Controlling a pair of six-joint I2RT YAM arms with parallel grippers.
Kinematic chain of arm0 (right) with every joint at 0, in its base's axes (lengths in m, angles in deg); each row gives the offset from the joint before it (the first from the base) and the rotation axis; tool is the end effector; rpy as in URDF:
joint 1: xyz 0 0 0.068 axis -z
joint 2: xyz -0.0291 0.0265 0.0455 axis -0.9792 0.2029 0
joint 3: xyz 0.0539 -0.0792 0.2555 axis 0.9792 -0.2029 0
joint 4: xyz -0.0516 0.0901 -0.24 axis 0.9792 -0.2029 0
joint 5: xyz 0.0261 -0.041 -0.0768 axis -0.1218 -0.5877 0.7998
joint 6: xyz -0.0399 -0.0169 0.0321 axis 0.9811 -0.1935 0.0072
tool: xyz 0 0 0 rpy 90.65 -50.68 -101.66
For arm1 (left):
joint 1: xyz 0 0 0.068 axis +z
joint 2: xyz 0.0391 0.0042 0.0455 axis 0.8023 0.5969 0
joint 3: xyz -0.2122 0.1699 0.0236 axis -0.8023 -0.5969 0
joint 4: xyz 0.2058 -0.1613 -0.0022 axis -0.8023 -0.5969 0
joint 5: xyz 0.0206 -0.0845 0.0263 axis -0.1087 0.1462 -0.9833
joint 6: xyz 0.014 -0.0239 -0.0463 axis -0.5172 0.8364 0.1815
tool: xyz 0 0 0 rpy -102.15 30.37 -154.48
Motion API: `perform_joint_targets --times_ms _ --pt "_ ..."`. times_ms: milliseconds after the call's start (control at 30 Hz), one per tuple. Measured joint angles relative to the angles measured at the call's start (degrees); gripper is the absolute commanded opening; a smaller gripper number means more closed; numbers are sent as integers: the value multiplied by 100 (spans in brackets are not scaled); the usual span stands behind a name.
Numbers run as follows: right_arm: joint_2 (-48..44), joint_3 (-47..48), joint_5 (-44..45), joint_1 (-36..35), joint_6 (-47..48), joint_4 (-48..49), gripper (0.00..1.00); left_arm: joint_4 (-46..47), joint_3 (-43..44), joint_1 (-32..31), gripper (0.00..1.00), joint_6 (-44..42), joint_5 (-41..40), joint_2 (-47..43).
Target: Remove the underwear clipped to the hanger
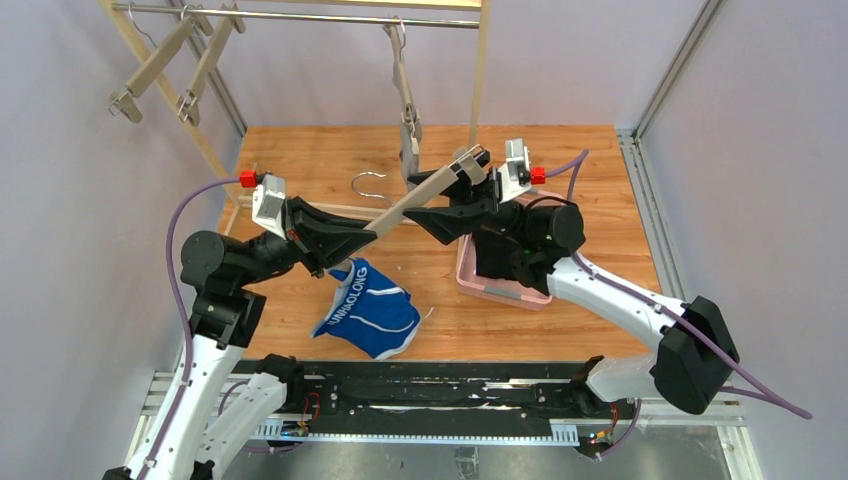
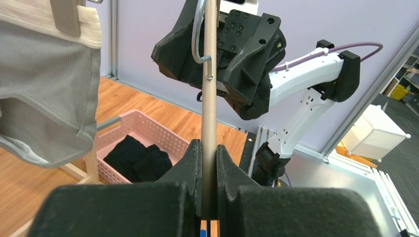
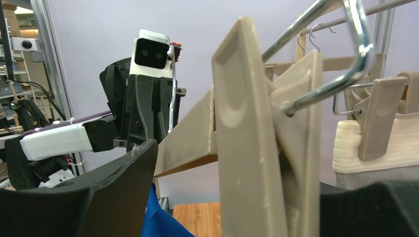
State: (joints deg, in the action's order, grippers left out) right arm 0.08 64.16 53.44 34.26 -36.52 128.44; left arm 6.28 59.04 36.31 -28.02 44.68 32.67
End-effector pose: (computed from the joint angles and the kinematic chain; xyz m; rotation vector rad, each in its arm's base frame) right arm 0.1800 0.2030 0.4123 -0.7258 0.6969 1.4803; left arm 0.1147 -0.0636 0.4219 0.6670 1.2608 -1.1971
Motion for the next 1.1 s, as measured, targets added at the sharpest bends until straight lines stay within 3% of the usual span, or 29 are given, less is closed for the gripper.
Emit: perform_joint_targets --times_ms 233,300,367,400,500,600,767,800,867,933,1000,1100 --pt "199 278 -11 -31 -87 118 51 238 -63 -7 0 118 -59 50" --pt "339 448 -24 -37 -201 153 37 352 -90 -11 0 138 -114 50" --pt "444 586 -125 -66 -437 221 8 472 -111 -7 0 129 -138 50" --pt "474 664 -151 -79 -520 234 1 529 -116 -4 0 140 -120 48" --pt "514 802 -179 -109 -581 219 1 686 -116 -9 0 175 -122 37" --pt "492 800 -151 -122 -553 181 1 713 -118 -9 8 212 -138 35" --pt "376 737 -72 -138 -442 -13 1 780 -190 -35 0 269 -173 33" --pt "356 737 -52 -138 -428 -83 5 789 -197 -35 0 271 -188 33" --pt "313 737 -22 -144 -402 -216 47 852 -232 -35 0 304 -201 33" --pt "291 708 7 -155 -352 -232 67 1040 -319 -35 0 396 -201 31" --pt "286 568 50 -173 -254 -116 72 1132 -374 -44 1 503 -243 33" --pt "304 339 79 -197 -186 72 71 1174 -387 -46 1 623 -323 44"
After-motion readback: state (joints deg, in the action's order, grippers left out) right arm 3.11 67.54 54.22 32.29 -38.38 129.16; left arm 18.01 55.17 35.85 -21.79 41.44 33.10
